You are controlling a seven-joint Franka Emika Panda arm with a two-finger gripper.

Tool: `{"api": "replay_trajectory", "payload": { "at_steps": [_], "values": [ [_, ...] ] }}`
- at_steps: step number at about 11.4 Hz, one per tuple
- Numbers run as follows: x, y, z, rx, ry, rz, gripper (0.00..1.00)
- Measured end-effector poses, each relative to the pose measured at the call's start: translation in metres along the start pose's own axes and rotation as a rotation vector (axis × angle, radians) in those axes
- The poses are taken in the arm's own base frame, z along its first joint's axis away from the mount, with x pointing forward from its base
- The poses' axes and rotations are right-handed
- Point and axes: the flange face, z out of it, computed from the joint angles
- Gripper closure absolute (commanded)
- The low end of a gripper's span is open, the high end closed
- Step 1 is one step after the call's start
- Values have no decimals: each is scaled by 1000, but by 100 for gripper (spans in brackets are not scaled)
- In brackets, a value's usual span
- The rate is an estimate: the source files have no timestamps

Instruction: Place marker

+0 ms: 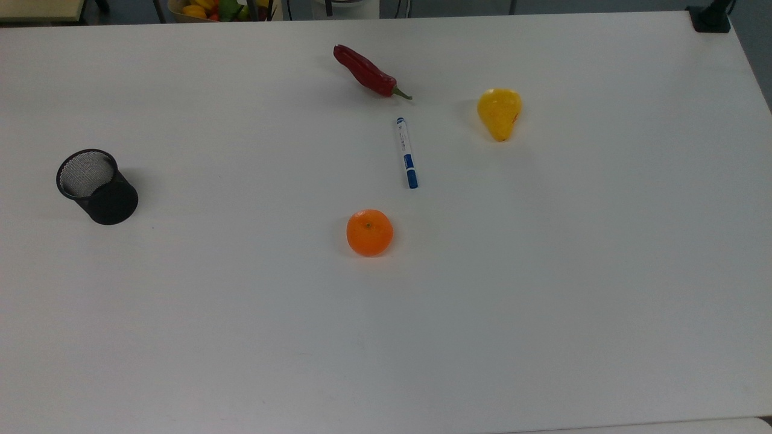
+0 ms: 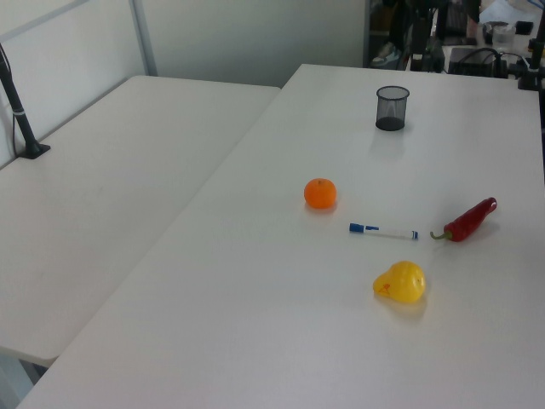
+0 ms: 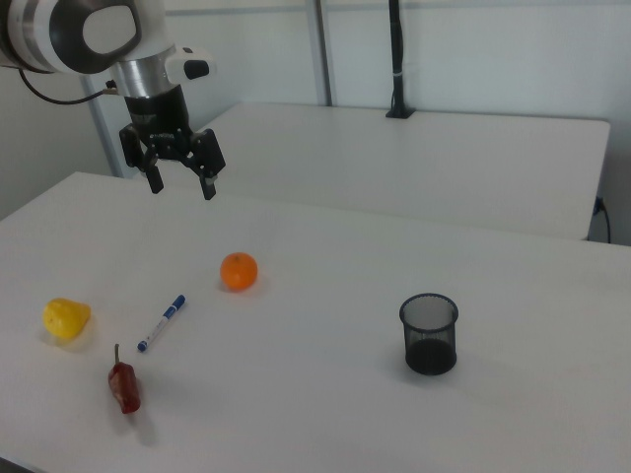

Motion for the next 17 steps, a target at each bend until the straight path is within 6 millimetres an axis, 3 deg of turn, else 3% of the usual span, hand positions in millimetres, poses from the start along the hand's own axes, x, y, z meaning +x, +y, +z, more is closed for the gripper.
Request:
{"api": "replay_trajectory", "payload": {
  "at_steps": [9,17],
  "values": [
    [0,-2,2,2,-3,-4,0],
    [9,-71,62,10,-42,-77,0]
  ]
}}
